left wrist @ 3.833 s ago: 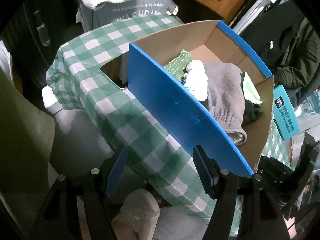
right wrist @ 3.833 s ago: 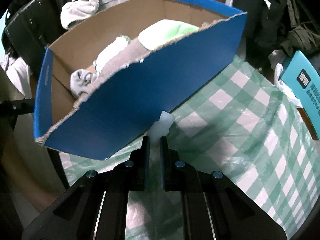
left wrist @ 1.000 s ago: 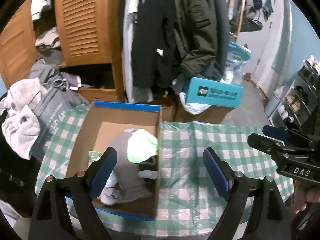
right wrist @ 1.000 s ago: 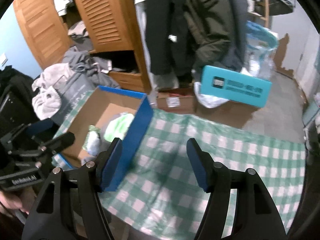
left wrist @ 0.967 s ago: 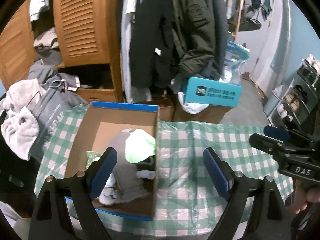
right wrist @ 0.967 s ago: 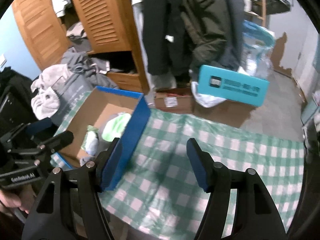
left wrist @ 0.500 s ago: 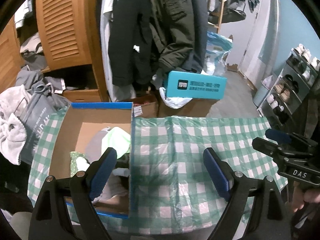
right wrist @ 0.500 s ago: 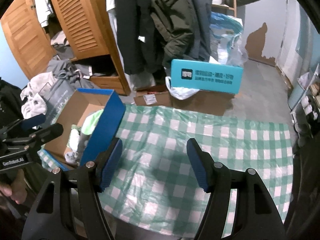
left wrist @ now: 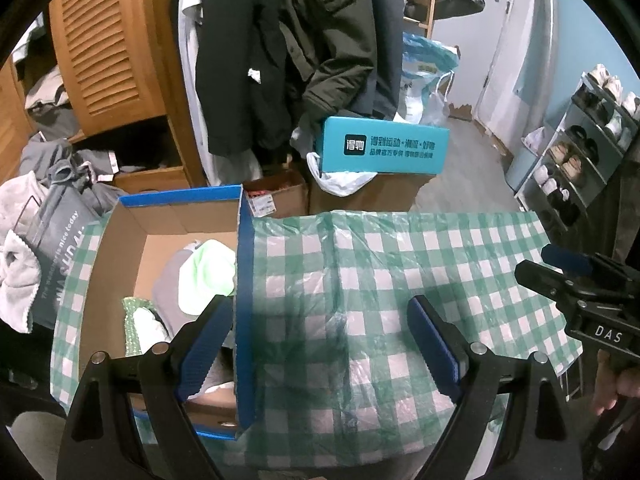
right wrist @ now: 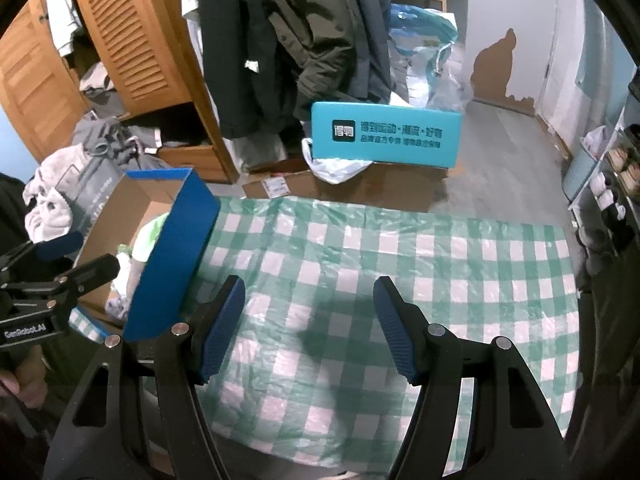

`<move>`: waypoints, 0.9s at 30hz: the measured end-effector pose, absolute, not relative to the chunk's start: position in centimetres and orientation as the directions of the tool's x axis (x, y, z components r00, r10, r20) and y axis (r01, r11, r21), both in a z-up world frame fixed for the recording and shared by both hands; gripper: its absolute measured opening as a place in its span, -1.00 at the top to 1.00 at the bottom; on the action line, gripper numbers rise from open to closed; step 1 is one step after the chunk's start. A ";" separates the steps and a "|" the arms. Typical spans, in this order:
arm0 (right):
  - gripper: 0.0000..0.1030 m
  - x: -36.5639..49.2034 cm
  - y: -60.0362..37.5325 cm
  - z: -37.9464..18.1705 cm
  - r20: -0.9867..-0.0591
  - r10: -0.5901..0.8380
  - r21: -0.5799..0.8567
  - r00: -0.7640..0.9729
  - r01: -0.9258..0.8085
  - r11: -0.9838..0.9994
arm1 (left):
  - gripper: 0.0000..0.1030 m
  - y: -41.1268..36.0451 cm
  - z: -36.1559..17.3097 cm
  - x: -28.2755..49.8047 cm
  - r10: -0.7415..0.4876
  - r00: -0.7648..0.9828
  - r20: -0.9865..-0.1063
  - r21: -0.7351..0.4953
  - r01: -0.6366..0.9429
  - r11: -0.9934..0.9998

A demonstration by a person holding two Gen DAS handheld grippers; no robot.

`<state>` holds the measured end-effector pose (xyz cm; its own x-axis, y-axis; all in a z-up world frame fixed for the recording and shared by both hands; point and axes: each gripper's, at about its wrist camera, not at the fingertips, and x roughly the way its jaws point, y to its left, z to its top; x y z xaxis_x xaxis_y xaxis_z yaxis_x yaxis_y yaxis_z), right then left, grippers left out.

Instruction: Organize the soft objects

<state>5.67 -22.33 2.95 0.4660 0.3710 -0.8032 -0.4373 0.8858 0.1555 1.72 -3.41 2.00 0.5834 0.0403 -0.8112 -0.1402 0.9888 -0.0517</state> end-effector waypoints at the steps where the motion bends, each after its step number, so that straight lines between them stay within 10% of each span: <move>1: -0.27 5.8 -22.4 2.7 -0.807 0.368 0.154 0.462 -0.436 0.886 | -0.75 -3.5 2.0 1.8 0.040 0.583 -0.812 -0.051 -0.139 0.989; 27: -0.28 5.8 -22.0 1.9 -0.825 0.355 0.148 0.439 -0.439 0.886 | -0.75 -3.3 1.4 1.8 0.045 0.564 -0.824 -0.047 -0.148 0.988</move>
